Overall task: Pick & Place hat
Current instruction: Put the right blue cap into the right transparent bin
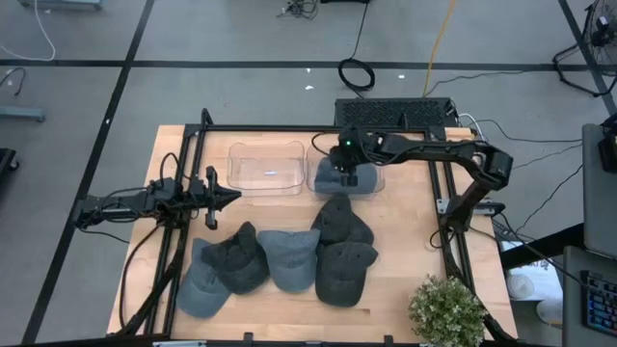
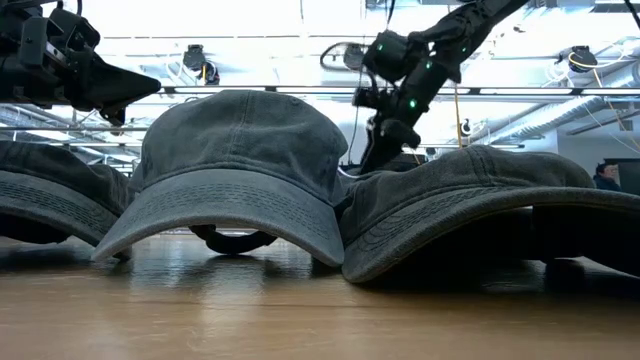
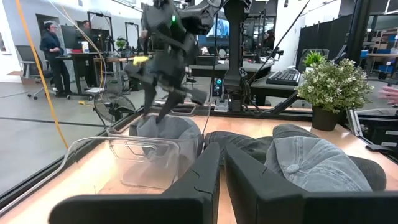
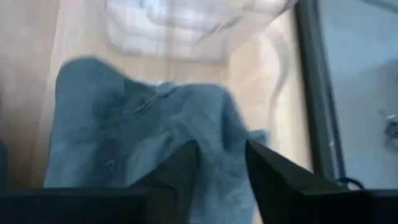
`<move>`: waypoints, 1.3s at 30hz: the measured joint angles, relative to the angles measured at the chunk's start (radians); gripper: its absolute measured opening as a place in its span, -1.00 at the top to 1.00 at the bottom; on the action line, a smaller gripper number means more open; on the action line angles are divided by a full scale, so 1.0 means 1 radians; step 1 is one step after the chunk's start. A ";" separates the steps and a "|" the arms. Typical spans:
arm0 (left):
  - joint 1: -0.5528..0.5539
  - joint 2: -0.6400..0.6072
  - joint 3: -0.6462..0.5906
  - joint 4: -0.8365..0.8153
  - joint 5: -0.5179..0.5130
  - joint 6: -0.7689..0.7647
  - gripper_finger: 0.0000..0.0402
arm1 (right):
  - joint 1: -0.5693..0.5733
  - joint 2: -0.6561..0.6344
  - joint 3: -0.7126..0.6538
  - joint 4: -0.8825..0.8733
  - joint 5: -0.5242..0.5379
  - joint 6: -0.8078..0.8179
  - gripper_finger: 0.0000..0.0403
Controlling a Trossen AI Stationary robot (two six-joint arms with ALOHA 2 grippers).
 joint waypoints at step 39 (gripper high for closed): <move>0.000 0.000 0.000 0.000 0.000 0.000 0.85 | -0.002 -0.034 -0.132 -0.303 0.051 0.208 1.00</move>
